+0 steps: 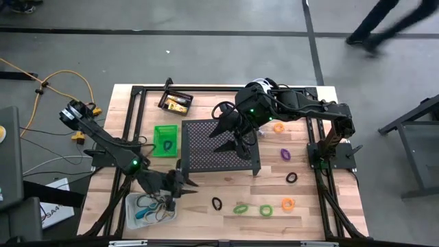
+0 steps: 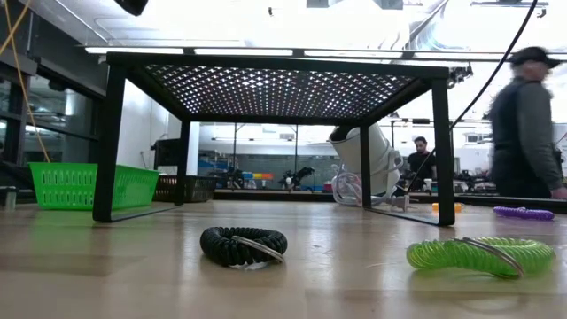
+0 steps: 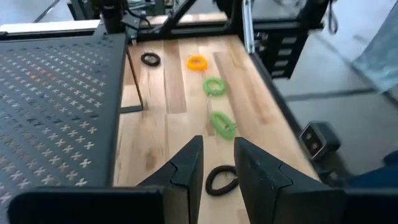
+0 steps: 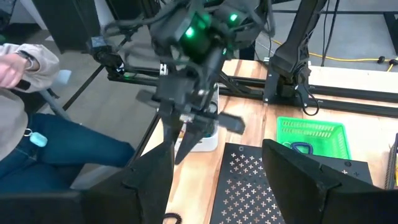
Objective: Pick & Place Office Desk Supplies
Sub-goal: Put the left black spring keychain into the green bin
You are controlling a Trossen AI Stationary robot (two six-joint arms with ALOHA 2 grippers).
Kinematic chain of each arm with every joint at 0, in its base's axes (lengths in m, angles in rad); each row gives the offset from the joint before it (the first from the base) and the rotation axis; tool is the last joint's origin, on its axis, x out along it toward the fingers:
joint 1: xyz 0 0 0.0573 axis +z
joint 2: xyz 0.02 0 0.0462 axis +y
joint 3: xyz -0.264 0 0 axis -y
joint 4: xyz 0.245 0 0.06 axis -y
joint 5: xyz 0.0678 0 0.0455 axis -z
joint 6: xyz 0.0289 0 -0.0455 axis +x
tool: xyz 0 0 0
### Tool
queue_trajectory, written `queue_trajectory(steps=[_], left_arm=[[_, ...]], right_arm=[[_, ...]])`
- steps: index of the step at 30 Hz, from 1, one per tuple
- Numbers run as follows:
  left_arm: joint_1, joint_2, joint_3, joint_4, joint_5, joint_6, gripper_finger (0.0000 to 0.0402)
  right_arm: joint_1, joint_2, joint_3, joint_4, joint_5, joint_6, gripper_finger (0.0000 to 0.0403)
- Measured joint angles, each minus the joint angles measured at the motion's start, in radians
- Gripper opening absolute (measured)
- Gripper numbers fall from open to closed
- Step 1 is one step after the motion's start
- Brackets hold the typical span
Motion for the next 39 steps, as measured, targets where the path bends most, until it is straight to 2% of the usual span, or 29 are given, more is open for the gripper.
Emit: queue_trajectory(steps=[6, 20, 29, 39], left_arm=[[0.000, 0.129, 0.039, 0.035, -0.006, -0.002, 0.0087], [-0.072, 0.414, 0.259, 0.008, -0.189, -0.003, 0.0087], [-0.062, 0.559, 0.307, 0.022, -0.185, -0.073, 0.0087], [-0.059, 0.623, 0.316, 0.021, -0.129, -0.082, 0.0087]], right_arm=[[0.000, 0.000, 0.000, 0.001, 0.000, 0.000, 0.0231], [0.000, 0.000, 0.000, 0.008, 0.000, 0.000, 0.0231], [0.000, 0.000, 0.000, 0.025, 0.000, 0.000, 0.0231], [0.000, 0.000, 0.000, 0.045, 0.000, 0.000, 0.0231]])
